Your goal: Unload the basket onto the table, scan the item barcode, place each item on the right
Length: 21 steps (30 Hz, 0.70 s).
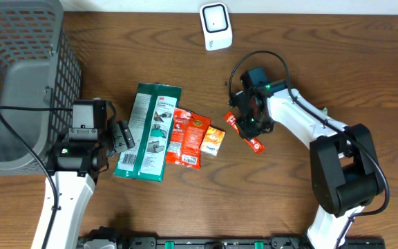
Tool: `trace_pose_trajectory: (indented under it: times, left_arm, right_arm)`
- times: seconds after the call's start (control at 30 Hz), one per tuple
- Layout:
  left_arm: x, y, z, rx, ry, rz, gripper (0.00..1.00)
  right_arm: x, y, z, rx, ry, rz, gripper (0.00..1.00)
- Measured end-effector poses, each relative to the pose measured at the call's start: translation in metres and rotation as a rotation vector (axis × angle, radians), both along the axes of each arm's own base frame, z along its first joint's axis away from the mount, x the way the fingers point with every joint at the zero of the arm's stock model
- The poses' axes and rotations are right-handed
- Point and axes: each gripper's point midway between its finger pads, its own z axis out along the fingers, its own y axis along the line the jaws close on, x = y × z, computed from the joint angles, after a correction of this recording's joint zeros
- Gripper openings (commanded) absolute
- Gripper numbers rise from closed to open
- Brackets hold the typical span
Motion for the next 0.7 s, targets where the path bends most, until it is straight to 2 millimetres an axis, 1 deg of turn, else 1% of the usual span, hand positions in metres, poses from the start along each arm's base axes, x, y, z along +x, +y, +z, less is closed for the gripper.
trace_pose_trajectory:
  times: [0.23,0.33,0.5,0.6,0.7]
  left_arm:
    - [0.000,0.000,0.000,0.000,0.000,0.000,0.85]
    - [0.000,0.000,0.000,0.000,0.000,0.000,0.85]
    - [0.000,0.000,0.000,0.000,0.000,0.000,0.85]
    - [0.000,0.000,0.000,0.000,0.000,0.000,0.85]
    - [0.000,0.000,0.000,0.000,0.000,0.000,0.85]
  right_arm:
    - [-0.002,0.000,0.002,-0.003,0.010,-0.005,0.38]
    - [-0.001,0.000,0.002,-0.002,0.006,-0.006,0.39]
    - [0.004,0.008,0.002,0.012,-0.024,0.008,0.40]
    - [0.005,0.013,-0.002,0.018,-0.046,0.021,0.39]
    - [0.000,0.012,-0.009,-0.007,-0.044,0.033,0.39]
